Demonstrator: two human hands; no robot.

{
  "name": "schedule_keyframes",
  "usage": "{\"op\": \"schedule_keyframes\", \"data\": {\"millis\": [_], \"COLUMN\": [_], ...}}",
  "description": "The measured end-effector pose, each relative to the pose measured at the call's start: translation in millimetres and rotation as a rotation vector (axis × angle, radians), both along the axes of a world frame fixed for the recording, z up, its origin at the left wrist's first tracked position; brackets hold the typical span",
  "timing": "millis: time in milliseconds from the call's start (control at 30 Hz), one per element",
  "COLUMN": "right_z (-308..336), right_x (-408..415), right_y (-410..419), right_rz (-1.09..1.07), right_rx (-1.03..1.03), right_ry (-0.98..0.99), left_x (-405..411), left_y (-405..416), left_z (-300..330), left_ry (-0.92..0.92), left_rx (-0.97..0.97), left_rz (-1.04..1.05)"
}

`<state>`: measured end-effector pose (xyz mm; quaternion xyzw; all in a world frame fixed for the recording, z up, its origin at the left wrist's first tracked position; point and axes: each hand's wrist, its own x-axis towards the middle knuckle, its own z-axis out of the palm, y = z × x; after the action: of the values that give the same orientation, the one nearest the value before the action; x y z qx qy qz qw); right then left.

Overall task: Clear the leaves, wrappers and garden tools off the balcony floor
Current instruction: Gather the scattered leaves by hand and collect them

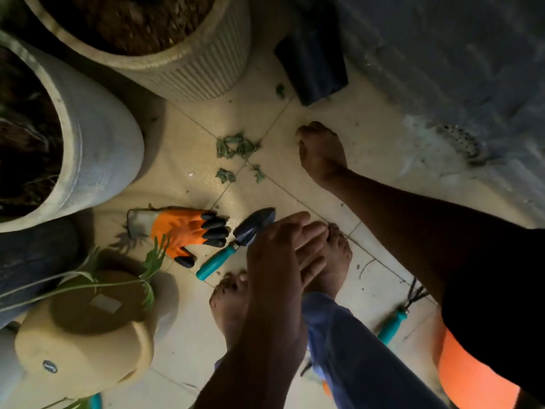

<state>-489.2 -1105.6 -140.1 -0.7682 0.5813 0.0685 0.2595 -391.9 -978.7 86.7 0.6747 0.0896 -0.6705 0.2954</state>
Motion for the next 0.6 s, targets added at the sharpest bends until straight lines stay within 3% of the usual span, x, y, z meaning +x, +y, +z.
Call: {"op": "schedule_keyframes", "data": {"millis": [300,433,600], "right_z": [-7,-10,-9], "right_x": [59,69,78], "right_y": [-31,-35,-24], "right_rz": [0.246,0.241,0.196], "right_rx": [-0.19,-0.115,-0.014], "right_ry": [-0.029,0.064,0.012], "left_x": [27,30,34], "left_y": [-10,-10,-10], "left_z": [-7,-3,-1], "left_ry": [-0.076,-0.083,-0.07], "left_rx": [-0.033,-0.033,-0.01], "left_rz": [0.061,0.064,0.1]}}
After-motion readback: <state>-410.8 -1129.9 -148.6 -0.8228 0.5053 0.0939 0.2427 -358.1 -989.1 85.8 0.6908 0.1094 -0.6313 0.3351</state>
